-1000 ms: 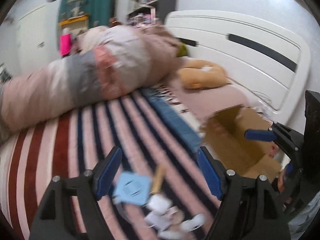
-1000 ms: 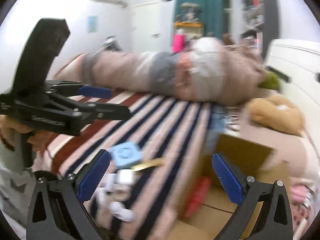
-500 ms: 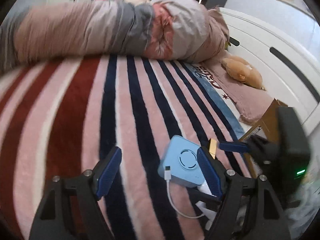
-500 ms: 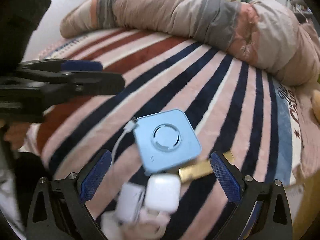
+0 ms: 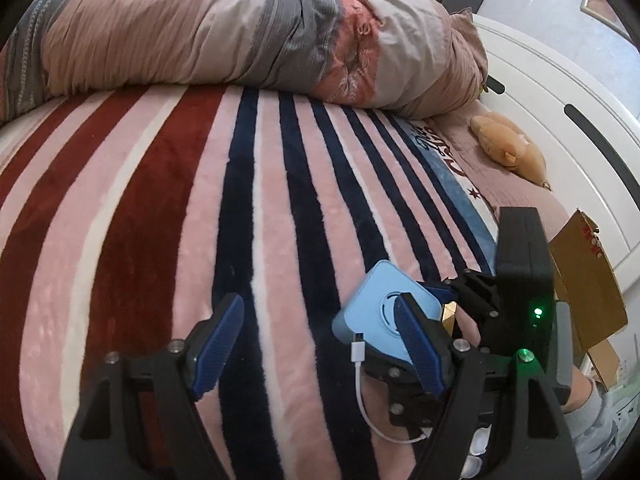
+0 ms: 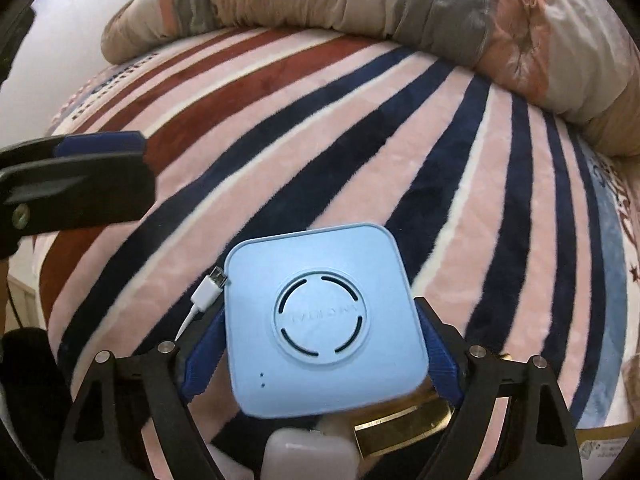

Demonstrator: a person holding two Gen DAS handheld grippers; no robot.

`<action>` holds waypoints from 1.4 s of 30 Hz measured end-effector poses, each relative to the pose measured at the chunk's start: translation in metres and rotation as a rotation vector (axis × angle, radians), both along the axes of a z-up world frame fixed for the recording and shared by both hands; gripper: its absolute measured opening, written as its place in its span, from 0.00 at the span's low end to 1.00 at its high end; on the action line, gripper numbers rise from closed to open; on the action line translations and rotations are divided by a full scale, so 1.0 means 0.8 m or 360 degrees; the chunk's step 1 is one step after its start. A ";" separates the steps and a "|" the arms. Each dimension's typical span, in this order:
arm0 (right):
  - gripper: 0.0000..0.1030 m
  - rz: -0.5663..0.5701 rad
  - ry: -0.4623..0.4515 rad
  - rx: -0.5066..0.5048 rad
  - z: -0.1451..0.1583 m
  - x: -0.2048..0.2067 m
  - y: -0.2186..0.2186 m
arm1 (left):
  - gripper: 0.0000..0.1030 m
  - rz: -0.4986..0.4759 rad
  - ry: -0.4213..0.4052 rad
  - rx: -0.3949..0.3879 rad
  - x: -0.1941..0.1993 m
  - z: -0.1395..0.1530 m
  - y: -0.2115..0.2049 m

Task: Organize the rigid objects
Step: 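Grasp the light-blue square speaker with the right tool, then lower the blue speaker into the box and open the right tool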

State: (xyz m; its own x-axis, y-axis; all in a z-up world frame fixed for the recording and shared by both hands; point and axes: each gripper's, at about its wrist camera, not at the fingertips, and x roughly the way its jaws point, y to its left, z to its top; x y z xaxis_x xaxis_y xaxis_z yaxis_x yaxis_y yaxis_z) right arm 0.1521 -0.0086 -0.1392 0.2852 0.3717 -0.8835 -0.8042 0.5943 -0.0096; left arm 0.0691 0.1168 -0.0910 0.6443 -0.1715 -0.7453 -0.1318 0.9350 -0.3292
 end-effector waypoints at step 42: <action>0.75 -0.0564 -0.0416 0.0577 0.221 -0.082 -0.379 | 0.37 -0.1156 -0.0328 0.0007 0.029 0.167 -0.407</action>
State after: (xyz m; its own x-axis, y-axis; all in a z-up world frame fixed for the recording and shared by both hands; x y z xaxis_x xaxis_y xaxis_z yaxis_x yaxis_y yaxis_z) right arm 0.0866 -0.3121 0.0373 0.6400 0.4795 -0.6004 -0.5531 0.8299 0.0732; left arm 0.0919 -0.2088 0.0425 0.4966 -0.6037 -0.6236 0.5820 0.7647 -0.2767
